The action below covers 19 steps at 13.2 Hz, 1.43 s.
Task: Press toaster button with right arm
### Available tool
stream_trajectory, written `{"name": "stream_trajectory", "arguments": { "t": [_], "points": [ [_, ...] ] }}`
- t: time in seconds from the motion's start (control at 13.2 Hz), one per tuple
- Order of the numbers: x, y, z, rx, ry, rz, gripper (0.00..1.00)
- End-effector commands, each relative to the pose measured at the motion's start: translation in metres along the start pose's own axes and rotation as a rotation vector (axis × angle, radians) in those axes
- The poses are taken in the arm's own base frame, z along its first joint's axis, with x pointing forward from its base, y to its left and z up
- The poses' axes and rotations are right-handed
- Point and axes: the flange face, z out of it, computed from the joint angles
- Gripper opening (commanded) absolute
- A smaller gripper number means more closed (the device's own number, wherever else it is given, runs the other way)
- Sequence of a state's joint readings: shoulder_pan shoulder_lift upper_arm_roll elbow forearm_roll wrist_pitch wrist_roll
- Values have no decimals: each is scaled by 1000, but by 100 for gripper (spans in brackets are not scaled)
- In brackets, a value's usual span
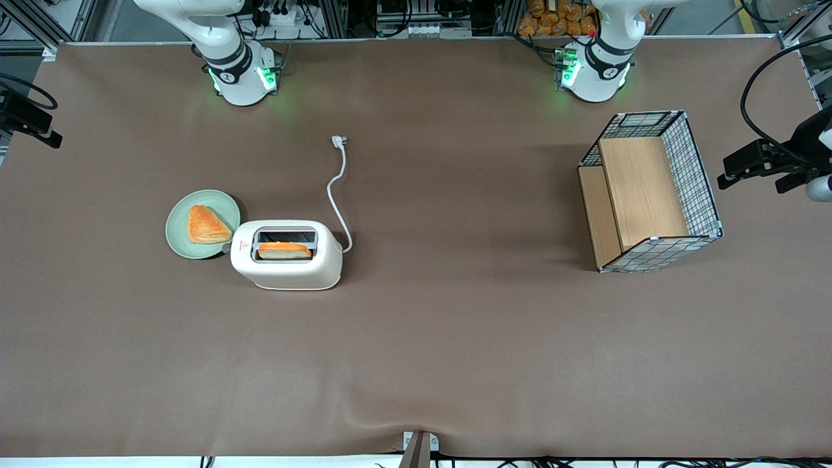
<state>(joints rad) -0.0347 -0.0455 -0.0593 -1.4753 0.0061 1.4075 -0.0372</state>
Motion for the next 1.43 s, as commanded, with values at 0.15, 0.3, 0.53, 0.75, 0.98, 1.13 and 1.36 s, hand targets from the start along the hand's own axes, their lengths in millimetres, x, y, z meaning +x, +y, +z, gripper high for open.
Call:
{"name": "stream_trajectory", "arguments": {
  "t": [0.15,0.3,0.53,0.75,0.98,1.13,1.36],
  "points": [
    [1,2,-3,13,-2,31,100],
    [2,-1,-2,13,-5,25,100],
    [3,-1,-1,13,-6,25,100],
    [6,-3,4,13,-17,19,100],
    [2,-2,7,15,-52,13,100],
    [2,-10,7,15,-54,-3,100],
    [3,-19,15,14,-77,-24,100]
  ]
}}
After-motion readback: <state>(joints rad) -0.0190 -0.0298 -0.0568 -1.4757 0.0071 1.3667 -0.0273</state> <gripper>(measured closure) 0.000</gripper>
